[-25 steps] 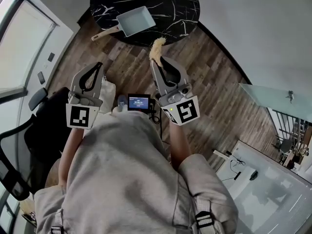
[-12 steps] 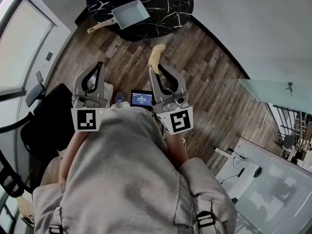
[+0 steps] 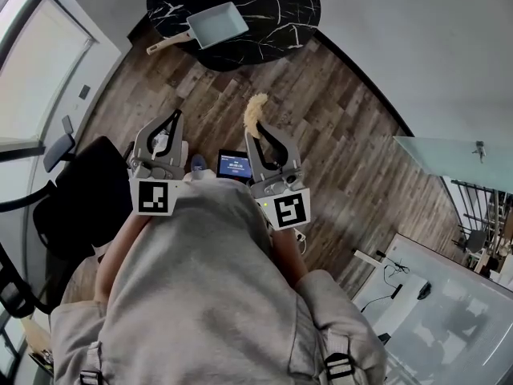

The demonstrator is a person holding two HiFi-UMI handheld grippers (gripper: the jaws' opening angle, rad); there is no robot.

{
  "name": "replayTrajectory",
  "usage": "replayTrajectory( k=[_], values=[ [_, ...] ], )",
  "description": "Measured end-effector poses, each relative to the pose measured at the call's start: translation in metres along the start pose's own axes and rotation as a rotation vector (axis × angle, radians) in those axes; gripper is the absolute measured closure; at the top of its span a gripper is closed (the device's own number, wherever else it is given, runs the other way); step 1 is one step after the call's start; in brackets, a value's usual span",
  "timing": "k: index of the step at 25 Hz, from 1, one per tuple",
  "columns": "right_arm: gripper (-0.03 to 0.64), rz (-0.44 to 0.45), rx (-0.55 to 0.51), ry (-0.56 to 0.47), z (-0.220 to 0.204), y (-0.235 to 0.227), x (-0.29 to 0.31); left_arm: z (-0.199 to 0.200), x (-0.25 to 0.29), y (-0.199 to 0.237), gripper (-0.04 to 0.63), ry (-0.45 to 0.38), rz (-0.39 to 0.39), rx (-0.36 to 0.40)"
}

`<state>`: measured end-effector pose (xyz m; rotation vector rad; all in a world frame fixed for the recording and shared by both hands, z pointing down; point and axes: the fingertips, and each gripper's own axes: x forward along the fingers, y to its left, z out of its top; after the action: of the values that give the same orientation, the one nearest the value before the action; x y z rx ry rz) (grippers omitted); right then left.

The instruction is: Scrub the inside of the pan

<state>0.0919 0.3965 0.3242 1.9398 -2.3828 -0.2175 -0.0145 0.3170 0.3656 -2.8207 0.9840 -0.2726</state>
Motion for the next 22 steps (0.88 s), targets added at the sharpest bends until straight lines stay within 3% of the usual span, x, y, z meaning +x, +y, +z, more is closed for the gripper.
replayTrajectory(
  k=[6, 13, 22],
  values=[
    [0.566, -0.023, -0.008, 0.088, -0.019, -0.011, 0.003, -0.007, 0.003, -0.011, 0.594, 0.038, -0.025, 0.012],
    [0.566, -0.051, -0.012, 0.105, -0.031, -0.018, 0.008, -0.014, 0.011, -0.013, 0.594, 0.052, -0.058, -0.010],
    [0.566, -0.022, -0.013, 0.119, -0.035, -0.016, 0.017, -0.017, 0.007, -0.009, 0.594, 0.049, -0.052, -0.041]
  ],
)
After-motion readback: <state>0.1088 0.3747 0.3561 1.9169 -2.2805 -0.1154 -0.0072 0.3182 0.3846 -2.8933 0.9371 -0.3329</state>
